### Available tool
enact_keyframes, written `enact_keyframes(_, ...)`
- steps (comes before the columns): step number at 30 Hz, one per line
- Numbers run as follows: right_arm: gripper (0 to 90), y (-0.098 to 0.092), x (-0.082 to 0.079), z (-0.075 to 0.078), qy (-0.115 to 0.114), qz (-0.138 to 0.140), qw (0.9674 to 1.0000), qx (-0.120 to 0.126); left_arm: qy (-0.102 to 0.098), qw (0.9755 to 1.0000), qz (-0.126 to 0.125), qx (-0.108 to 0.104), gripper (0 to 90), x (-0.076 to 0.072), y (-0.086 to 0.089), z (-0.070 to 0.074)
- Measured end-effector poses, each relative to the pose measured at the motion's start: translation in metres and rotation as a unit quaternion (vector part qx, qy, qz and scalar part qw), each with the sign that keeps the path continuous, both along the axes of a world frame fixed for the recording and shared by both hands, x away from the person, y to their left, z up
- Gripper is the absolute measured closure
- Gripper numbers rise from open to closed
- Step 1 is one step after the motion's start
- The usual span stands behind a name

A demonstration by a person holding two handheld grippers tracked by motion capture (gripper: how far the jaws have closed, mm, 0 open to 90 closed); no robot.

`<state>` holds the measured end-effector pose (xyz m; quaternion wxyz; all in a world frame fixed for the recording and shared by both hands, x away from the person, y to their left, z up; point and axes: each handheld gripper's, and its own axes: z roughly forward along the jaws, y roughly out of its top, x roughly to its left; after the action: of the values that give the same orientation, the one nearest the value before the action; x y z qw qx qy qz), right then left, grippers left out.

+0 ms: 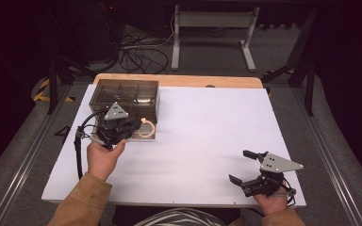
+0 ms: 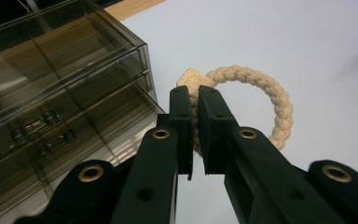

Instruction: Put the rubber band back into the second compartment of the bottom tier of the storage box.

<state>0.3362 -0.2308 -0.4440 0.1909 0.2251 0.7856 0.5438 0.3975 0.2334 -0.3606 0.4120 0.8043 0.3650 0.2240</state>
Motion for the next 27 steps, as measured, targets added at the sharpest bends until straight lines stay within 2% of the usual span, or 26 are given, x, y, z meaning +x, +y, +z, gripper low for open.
enact_keyframes(19, 2.0, 0.000, 0.000, 0.000, -0.001, 0.000, 1.0000, -0.002, -0.013, 0.9986, 0.050, -0.001, 84.9, 0.008, 0.033, 0.004)
enact_keyframes(27, 2.0, 0.000, 0.000, 0.000, -0.001, -0.001, 1.0000, -0.002, -0.019, 0.9975, 0.068, 0.007, 84.8, 0.013, 0.041, 0.002)
